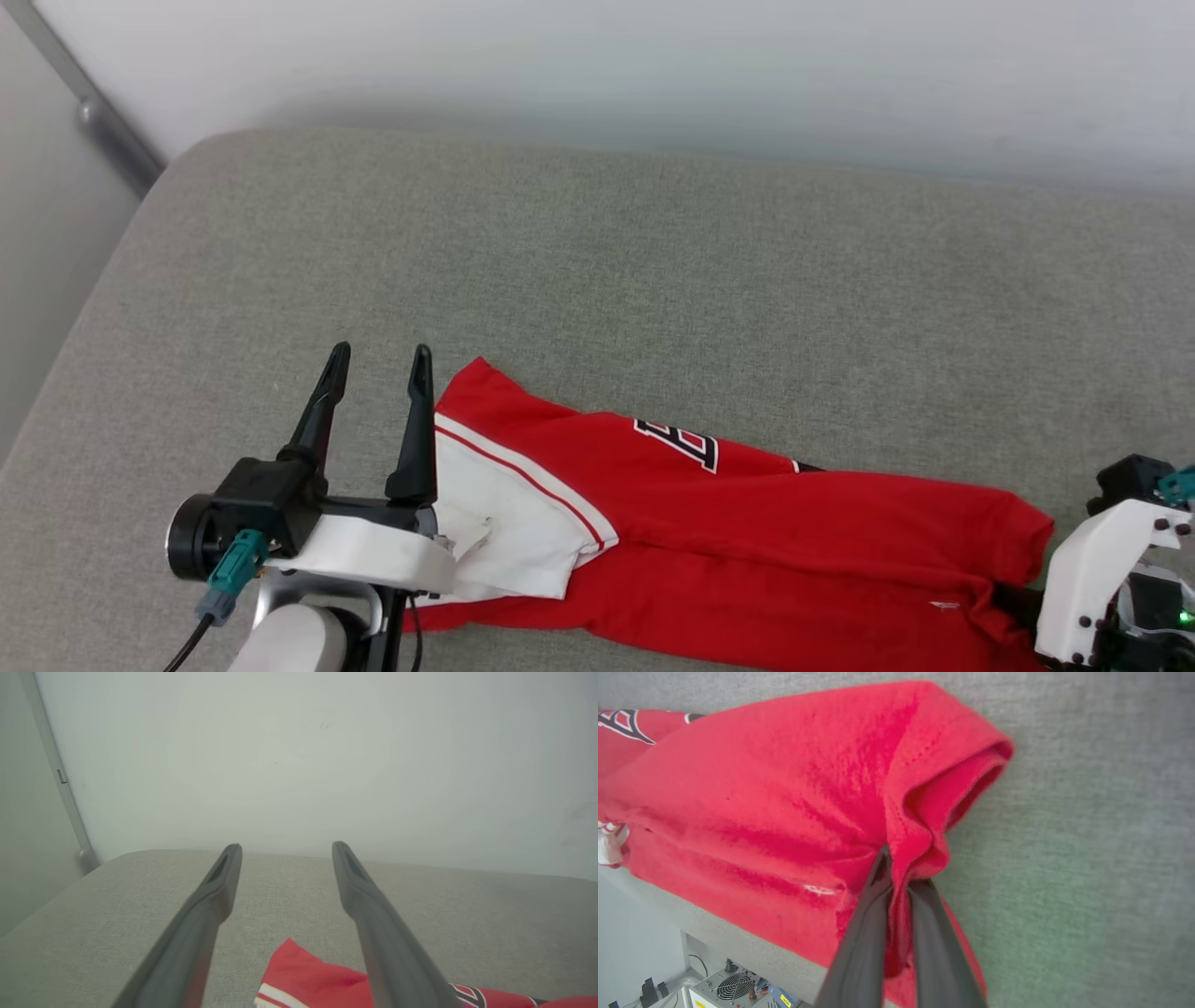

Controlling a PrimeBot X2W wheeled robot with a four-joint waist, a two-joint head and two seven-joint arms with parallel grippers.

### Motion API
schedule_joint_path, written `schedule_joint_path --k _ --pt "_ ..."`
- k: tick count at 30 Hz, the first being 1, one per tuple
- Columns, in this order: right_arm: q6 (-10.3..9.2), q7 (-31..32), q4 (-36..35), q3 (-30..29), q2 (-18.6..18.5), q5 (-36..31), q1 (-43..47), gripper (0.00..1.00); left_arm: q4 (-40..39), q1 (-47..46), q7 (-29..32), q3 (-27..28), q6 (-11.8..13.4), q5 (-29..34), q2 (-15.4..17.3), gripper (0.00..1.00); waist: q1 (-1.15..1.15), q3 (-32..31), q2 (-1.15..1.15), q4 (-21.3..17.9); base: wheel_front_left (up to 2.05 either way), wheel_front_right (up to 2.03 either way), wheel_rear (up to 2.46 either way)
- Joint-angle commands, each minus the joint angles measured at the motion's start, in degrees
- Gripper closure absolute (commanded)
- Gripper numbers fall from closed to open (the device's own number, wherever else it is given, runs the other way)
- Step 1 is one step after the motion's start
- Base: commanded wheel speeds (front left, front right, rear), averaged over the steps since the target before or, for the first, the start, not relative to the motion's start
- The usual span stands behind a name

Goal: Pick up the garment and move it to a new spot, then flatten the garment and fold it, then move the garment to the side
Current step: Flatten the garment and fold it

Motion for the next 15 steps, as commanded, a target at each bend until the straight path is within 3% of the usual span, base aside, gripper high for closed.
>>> schedule_joint_path --k 1,8,15 --pt "0.00 -0.69 0.15 1.35 0.18 -0.22 0.10 1.00 0.41 0.92 -0.12 -0.07 -0.10 0.27 0.45 0.00 -0.01 -1.33 0.00 -0.64 0.00 0.00 0.00" --pt "-0.01 -3.20 -2.85 1.70 -1.93 -0.63 0.34 1.00 0.11 3.07 1.46 0.28 0.99 0.12 1.91 0.00 -0.01 -5.14 0.00 -2.82 0.00 0.00 0.00" --pt "-0.01 -3.36 -1.90 -3.39 -4.29 -1.98 1.17 1.00 -0.98 5.07 2.29 0.86 2.02 -0.11 3.17 0.00 -0.01 -6.88 0.00 -5.35 0.00 0.00 0.00"
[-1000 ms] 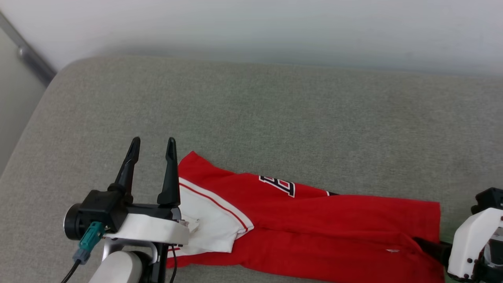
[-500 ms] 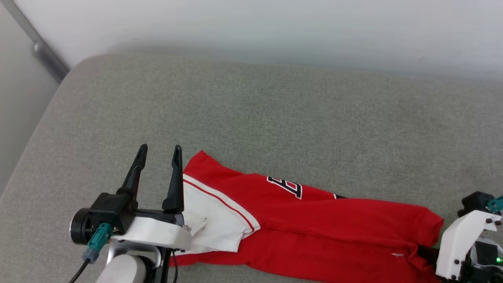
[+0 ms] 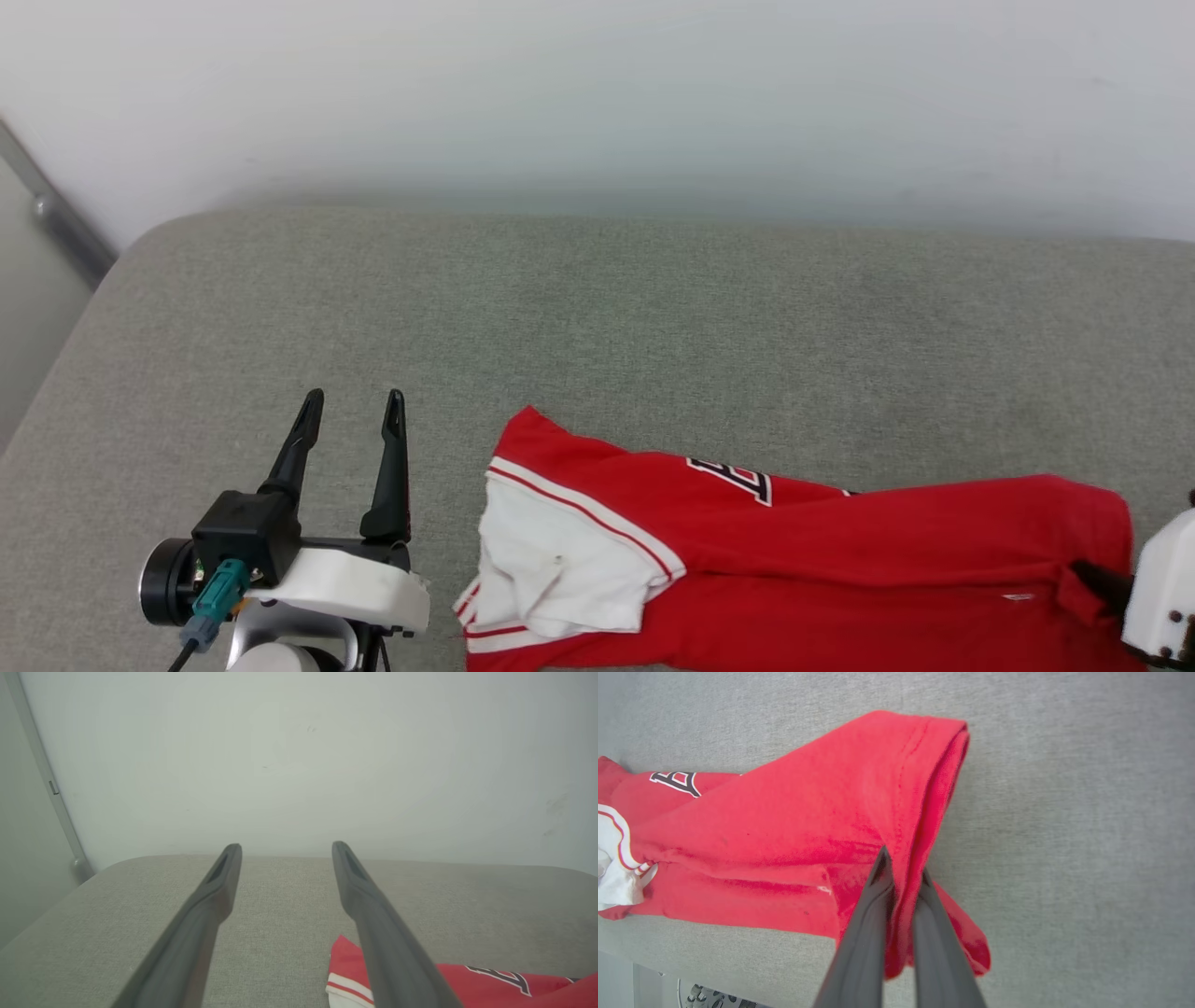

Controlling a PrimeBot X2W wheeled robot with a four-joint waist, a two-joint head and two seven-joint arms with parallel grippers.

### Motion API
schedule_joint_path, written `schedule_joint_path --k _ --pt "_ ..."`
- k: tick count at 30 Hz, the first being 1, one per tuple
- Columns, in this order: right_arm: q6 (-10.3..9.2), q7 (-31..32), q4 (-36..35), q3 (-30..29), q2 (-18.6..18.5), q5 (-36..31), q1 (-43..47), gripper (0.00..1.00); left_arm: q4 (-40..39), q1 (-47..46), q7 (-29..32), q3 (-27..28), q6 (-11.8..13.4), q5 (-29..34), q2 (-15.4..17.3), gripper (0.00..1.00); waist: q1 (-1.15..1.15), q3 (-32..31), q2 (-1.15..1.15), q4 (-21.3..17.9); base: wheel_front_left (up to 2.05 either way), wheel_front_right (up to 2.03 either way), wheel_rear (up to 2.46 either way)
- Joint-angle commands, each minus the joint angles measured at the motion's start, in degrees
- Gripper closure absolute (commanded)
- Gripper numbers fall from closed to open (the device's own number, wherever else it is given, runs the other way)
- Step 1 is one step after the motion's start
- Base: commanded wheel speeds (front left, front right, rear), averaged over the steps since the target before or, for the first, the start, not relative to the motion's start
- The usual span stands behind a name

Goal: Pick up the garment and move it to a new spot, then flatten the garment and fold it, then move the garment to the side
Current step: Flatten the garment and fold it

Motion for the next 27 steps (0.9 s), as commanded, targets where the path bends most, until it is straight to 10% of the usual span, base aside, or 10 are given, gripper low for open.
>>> schedule_joint_path --k 1,8,18,27 --pt "-0.02 -0.14 0.49 -2.15 -0.76 -0.75 0.59 1.00 -0.35 0.86 0.21 0.21 0.43 -0.03 0.41 0.00 0.00 -0.53 0.00 -0.95 0.00 0.00 0.00" --pt "-0.02 1.82 2.05 -11.11 0.38 -2.37 -2.28 1.00 -0.88 1.92 0.37 0.33 0.89 -0.51 0.57 0.00 0.00 -0.30 0.00 -2.44 0.00 0.00 0.00" --pt "-0.01 16.14 3.40 -17.29 13.19 14.57 -8.21 1.00 -1.01 1.60 0.95 -0.52 1.09 -0.80 0.31 0.00 0.00 -0.62 0.00 -2.25 0.00 0.00 0.00" --pt "-0.01 10.15 15.00 -2.53 13.58 37.84 -9.34 1.00 -0.12 -0.66 2.04 -2.81 -0.22 -0.55 -0.34 0.00 0.00 -0.77 0.00 0.82 0.00 0.00 0.00"
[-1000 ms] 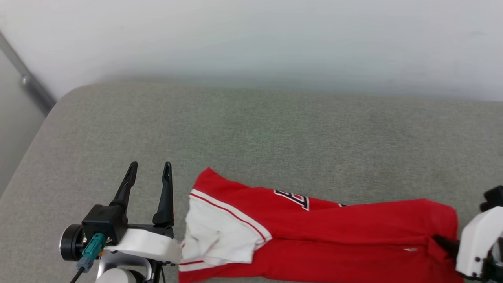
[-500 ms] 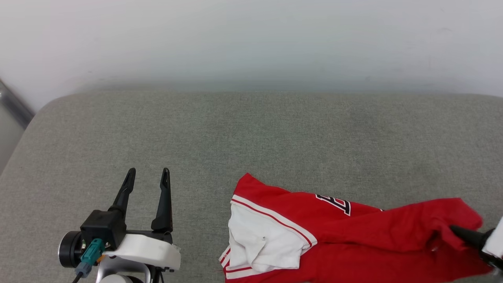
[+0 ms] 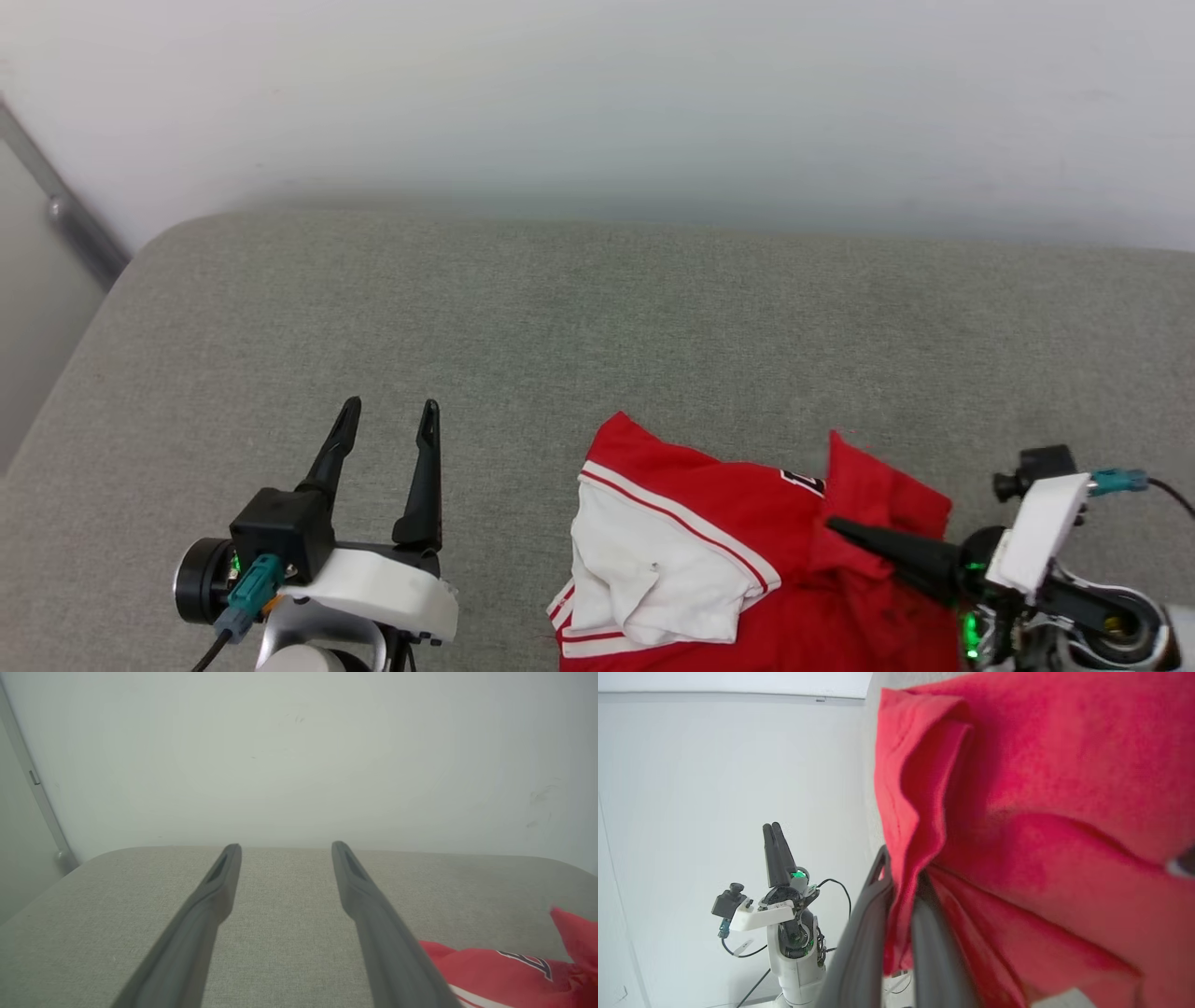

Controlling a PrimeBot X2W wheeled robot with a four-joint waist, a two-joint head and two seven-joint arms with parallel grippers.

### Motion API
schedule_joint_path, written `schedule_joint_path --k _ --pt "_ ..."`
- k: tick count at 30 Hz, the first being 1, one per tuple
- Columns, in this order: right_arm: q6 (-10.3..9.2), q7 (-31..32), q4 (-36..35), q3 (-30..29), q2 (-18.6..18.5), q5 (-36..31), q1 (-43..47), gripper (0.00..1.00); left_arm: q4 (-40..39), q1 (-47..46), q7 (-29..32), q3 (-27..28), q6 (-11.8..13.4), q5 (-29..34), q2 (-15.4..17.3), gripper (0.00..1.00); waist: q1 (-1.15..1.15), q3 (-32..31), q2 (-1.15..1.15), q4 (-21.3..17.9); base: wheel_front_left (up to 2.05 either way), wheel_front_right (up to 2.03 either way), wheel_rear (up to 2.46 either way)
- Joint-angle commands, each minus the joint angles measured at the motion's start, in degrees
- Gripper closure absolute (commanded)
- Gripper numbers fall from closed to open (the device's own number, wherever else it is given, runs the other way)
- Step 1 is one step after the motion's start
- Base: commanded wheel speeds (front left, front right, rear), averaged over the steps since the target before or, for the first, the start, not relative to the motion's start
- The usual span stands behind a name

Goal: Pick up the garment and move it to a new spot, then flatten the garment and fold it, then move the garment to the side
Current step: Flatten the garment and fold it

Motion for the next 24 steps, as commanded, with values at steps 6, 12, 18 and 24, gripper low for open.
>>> schedule_joint_path --k 6,12,18,24 --pt "0.00 -12.43 4.69 17.55 0.13 11.69 -2.28 1.00 1.36 -2.73 0.22 -1.69 -1.63 0.11 -0.59 0.00 0.00 1.08 0.00 3.20 0.00 0.00 0.00" --pt "0.01 -23.88 7.31 28.94 0.10 13.45 -5.16 1.00 2.36 -4.35 -0.16 -2.58 -2.36 0.34 -1.20 0.00 0.00 2.40 0.00 5.12 0.00 0.00 0.00" --pt "0.01 -30.47 12.95 34.09 0.14 8.71 -7.11 0.77 3.23 -4.67 -0.62 -2.61 -2.07 0.11 -1.50 0.00 0.00 3.17 0.00 5.61 0.00 0.00 0.00" --pt "0.01 -31.97 12.13 36.64 0.11 8.28 -8.24 0.00 3.64 -4.25 -0.99 -2.29 -1.70 -0.22 -1.42 0.00 0.00 3.18 0.00 4.66 0.00 0.00 0.00"
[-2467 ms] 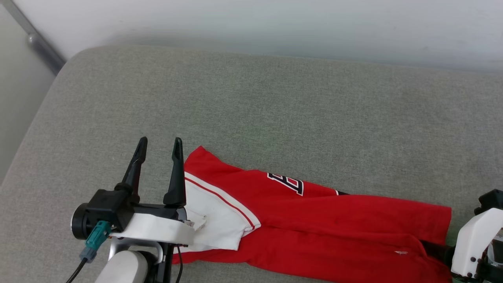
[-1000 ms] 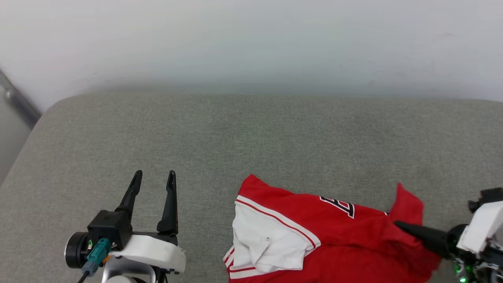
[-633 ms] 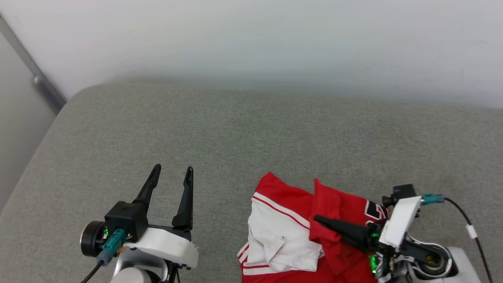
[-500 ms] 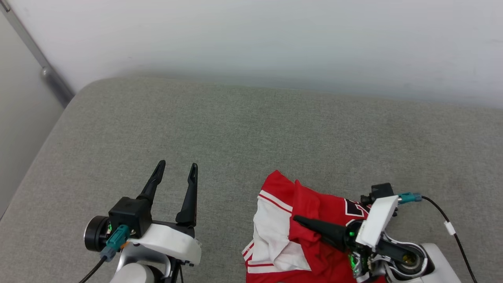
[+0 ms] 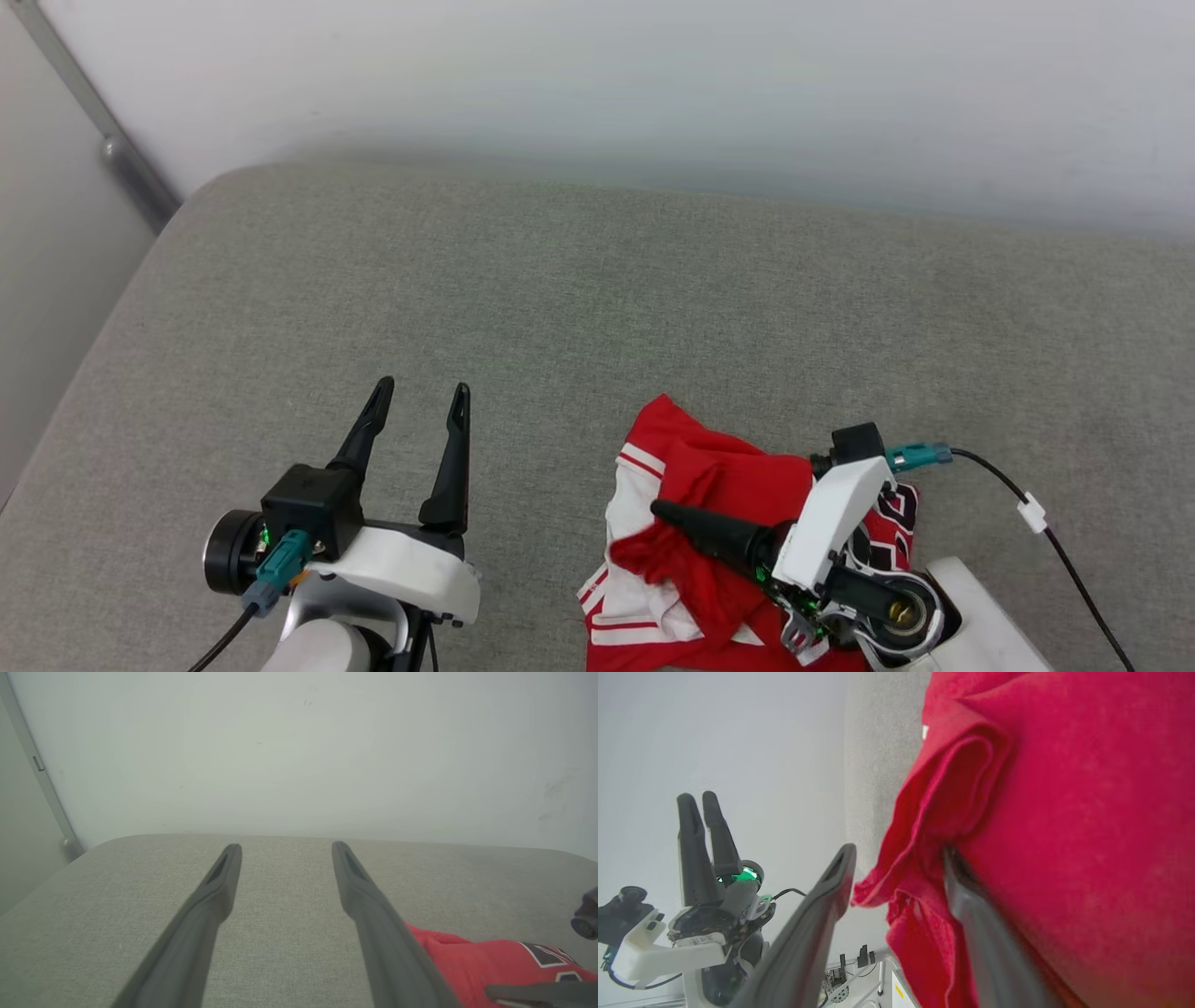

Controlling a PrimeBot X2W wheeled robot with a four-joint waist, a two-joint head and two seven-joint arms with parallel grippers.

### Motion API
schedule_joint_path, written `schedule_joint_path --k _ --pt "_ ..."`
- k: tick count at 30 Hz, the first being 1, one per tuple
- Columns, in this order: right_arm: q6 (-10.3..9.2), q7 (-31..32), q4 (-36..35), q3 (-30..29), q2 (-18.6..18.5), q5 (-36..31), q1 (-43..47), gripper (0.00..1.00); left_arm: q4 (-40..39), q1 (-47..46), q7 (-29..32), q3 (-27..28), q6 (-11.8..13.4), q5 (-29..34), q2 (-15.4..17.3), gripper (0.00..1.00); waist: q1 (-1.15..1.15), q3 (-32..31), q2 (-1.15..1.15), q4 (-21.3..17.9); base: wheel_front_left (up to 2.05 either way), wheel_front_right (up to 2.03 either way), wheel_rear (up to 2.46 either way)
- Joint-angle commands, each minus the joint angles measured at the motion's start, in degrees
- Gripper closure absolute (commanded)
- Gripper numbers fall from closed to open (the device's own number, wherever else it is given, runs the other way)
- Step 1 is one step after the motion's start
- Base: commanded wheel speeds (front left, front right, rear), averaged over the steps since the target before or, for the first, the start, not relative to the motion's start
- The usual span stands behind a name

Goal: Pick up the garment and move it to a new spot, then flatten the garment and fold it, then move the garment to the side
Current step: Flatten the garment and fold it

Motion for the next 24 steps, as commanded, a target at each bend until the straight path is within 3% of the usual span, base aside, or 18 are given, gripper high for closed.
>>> schedule_joint_path --k 1,8,14,16,19,24 --pt "0.02 0.19 -1.14 0.60 0.03 -0.14 -1.12 0.00 0.08 0.01 -0.25 0.16 0.10 -0.24 0.12 0.00 0.00 -0.24 0.00 -0.53 0.00 0.00 0.00" --pt "0.02 -1.43 -9.36 5.16 -4.62 -6.31 -1.76 0.00 0.25 0.52 -0.20 0.29 0.52 -0.39 0.57 0.00 0.00 -1.43 0.00 -2.57 0.00 0.00 0.00" --pt "0.01 -9.65 -16.89 6.62 -12.48 -20.30 0.14 0.00 0.31 1.46 -0.24 0.58 1.19 -0.68 0.84 0.00 0.00 -2.41 0.00 -4.75 0.00 0.00 0.00" --pt "0.01 -14.40 -18.17 3.78 -15.35 -29.81 1.97 0.00 0.47 1.91 -0.25 0.97 1.68 -0.75 1.16 0.00 0.00 -2.84 0.00 -6.11 0.00 0.00 0.00" --pt "0.01 -17.91 -19.32 -2.00 -16.34 -37.78 4.68 0.00 0.78 2.49 -0.46 1.30 2.12 -0.84 1.38 0.00 0.00 -3.27 0.00 -7.29 0.00 0.00 0.00" --pt "0.01 -21.71 -23.80 -13.52 -14.57 -48.85 11.24 0.00 1.87 3.19 -0.84 2.04 2.42 -1.40 1.80 0.00 0.00 -3.80 0.00 -8.62 0.00 0.00 0.00"
